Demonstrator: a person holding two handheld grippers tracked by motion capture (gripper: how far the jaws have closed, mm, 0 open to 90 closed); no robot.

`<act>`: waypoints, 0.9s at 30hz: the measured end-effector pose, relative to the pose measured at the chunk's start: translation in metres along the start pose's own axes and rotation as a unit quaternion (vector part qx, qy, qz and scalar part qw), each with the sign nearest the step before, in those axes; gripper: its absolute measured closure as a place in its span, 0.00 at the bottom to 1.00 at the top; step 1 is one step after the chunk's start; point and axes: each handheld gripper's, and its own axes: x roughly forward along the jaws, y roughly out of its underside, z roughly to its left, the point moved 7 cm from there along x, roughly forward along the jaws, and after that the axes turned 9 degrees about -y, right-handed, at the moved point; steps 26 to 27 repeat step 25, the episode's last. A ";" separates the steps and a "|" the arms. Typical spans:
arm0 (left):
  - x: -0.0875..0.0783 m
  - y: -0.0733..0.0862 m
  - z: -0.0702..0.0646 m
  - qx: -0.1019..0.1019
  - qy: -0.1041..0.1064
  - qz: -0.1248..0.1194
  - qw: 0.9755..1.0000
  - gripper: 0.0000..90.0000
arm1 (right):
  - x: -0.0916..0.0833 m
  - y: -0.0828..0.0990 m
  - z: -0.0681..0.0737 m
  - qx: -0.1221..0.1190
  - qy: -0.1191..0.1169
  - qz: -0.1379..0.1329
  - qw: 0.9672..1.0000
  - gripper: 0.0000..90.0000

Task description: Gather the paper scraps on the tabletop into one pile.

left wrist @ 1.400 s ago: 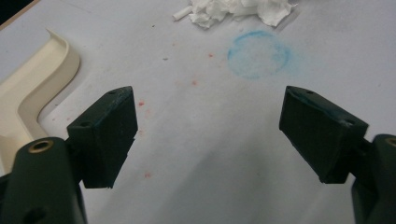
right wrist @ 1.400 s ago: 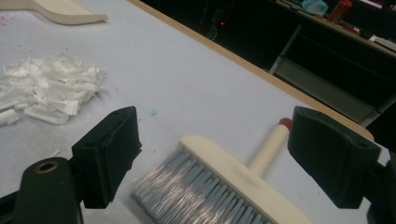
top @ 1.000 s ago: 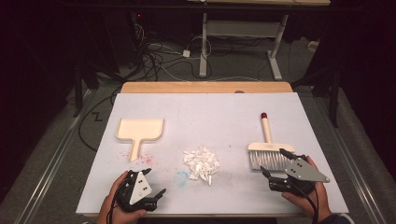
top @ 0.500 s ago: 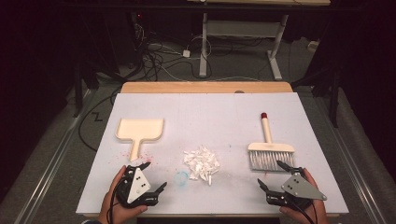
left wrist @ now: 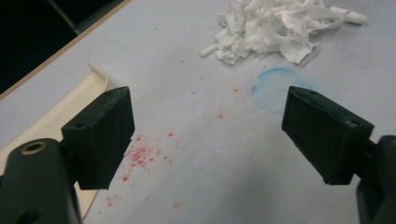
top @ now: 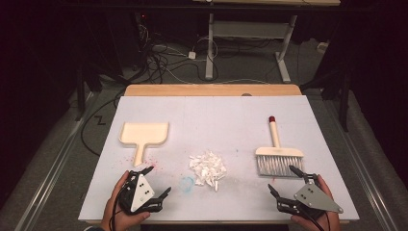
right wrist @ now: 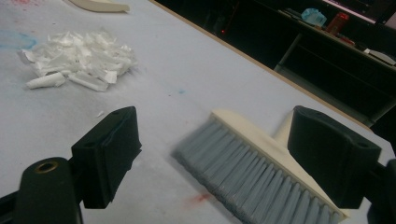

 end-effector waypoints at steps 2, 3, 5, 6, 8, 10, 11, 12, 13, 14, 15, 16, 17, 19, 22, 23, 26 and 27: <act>0.000 0.000 0.000 0.000 -0.003 0.001 1.000 0.18 | 0.001 0.000 0.000 0.000 -0.002 -0.001 1.000 0.19; 0.000 0.001 0.000 0.000 -0.003 0.002 1.000 0.18 | 0.001 0.000 0.000 0.000 -0.001 0.001 1.000 0.19; 0.000 0.001 0.000 -0.002 -0.003 0.002 1.000 0.18 | 0.002 0.000 0.000 -0.003 -0.002 0.001 1.000 0.19; 0.000 0.001 0.000 -0.002 -0.003 0.002 1.000 0.18 | 0.002 0.000 0.001 -0.004 -0.002 0.001 1.000 0.19; 0.000 0.001 0.000 -0.003 -0.004 0.004 1.000 0.18 | 0.002 -0.001 0.001 -0.005 -0.003 0.001 1.000 0.19; 0.000 0.002 0.000 -0.004 -0.004 0.006 1.000 0.18 | 0.002 -0.001 0.001 -0.003 -0.004 0.001 1.000 0.19; 0.000 0.002 0.000 -0.004 -0.004 0.007 1.000 0.18 | 0.003 -0.001 0.001 -0.002 -0.005 0.004 1.000 0.19; 0.000 0.002 0.000 -0.005 -0.004 0.007 1.000 0.18 | 0.003 0.000 0.001 -0.002 -0.005 0.004 1.000 0.19; 0.000 0.002 0.000 -0.005 -0.004 0.007 1.000 0.18 | 0.003 0.000 0.001 -0.002 -0.005 0.005 1.000 0.19; 0.000 0.002 0.001 -0.005 -0.004 0.007 1.000 0.18 | 0.003 -0.001 0.001 -0.001 -0.005 0.004 1.000 0.19; 0.000 0.002 0.001 -0.005 -0.005 0.007 1.000 0.18 | 0.003 -0.001 0.001 -0.001 -0.005 0.004 1.000 0.19; 0.000 0.002 0.001 -0.005 -0.006 0.007 1.000 0.18 | 0.003 -0.001 0.001 -0.002 -0.004 0.003 1.000 0.19; 0.000 0.001 0.001 -0.006 -0.006 0.007 1.000 0.18 | 0.002 -0.001 0.001 -0.003 -0.004 0.004 1.000 0.19; 0.000 0.001 0.001 -0.007 -0.006 0.005 1.000 0.18 | 0.002 -0.001 0.001 -0.005 -0.003 0.004 1.000 0.19; 0.000 0.001 0.002 -0.008 -0.007 0.006 1.000 0.18 | 0.002 -0.001 0.001 -0.005 -0.003 0.004 1.000 0.19; 0.000 0.001 0.002 -0.008 -0.008 0.007 1.000 0.18 | 0.002 -0.001 0.000 -0.006 -0.002 0.004 1.000 0.19; 0.001 0.001 0.003 -0.010 -0.008 0.006 1.000 0.18 | 0.002 -0.001 0.000 -0.006 -0.002 0.004 1.000 0.19; 0.001 0.001 0.003 -0.010 -0.008 0.006 1.000 0.18 | 0.002 -0.001 0.000 -0.006 -0.002 0.004 1.000 0.19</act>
